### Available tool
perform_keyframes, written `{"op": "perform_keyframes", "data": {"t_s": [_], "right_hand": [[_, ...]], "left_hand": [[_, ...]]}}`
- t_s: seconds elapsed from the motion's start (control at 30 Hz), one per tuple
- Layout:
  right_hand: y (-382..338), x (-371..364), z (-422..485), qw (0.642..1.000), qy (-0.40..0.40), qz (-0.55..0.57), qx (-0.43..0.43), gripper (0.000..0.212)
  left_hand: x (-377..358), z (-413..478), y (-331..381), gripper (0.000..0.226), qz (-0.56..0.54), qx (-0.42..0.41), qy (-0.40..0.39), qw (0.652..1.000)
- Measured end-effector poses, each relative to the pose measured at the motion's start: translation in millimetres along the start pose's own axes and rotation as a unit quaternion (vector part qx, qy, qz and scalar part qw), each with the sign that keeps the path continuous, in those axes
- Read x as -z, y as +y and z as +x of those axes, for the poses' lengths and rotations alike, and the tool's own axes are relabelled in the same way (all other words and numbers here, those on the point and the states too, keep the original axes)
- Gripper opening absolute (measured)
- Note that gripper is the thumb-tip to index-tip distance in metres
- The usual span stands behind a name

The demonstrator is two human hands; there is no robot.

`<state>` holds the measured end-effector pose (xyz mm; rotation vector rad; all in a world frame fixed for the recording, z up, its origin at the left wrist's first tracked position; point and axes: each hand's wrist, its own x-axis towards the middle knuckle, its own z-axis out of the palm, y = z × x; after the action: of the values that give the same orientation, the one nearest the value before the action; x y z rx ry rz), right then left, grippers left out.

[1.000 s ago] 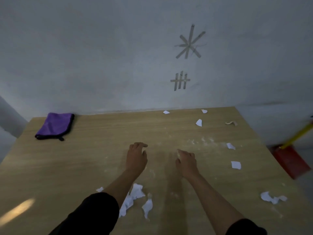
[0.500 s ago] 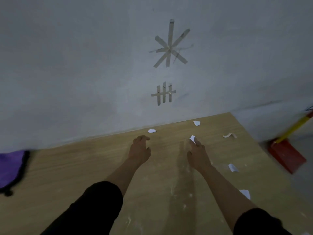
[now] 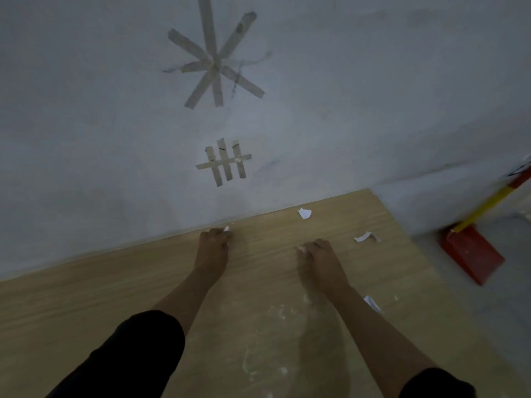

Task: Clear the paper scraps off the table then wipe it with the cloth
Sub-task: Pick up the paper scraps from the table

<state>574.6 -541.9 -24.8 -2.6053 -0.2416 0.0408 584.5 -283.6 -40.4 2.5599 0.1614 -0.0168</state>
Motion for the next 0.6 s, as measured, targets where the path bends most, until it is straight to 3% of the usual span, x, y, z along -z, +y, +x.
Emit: {"op": "perform_keyframes", "data": {"t_s": [0.1, 0.17, 0.33, 0.43, 0.53, 0.6], "right_hand": [[26, 16, 5, 0.992, 0.092, -0.061, -0.068, 0.049], [44, 27, 8, 0.981, 0.126, -0.095, -0.113, 0.05], [81, 42, 8, 0.982, 0.025, -0.081, -0.171, 0.044], [88, 43, 4, 0.99, 0.066, -0.014, -0.122, 0.056], [97, 42, 2, 0.989, 0.088, 0.002, -0.115, 0.019], [101, 42, 3, 0.989, 0.087, 0.014, -0.118, 0.013]], "left_hand": [[-3, 6, 20, 0.025, -0.037, 0.009, 0.045, 0.998], [-8, 12, 36, 0.025, -0.068, -0.022, 0.055, 0.996], [-29, 31, 102, 0.013, -0.176, -0.024, -0.018, 0.984], [-47, 41, 132, 0.006, -0.151, -0.089, -0.076, 0.982], [-63, 51, 150, 0.016, -0.138, -0.13, -0.098, 0.977], [-71, 58, 153, 0.019, -0.102, -0.127, -0.111, 0.98]]}}
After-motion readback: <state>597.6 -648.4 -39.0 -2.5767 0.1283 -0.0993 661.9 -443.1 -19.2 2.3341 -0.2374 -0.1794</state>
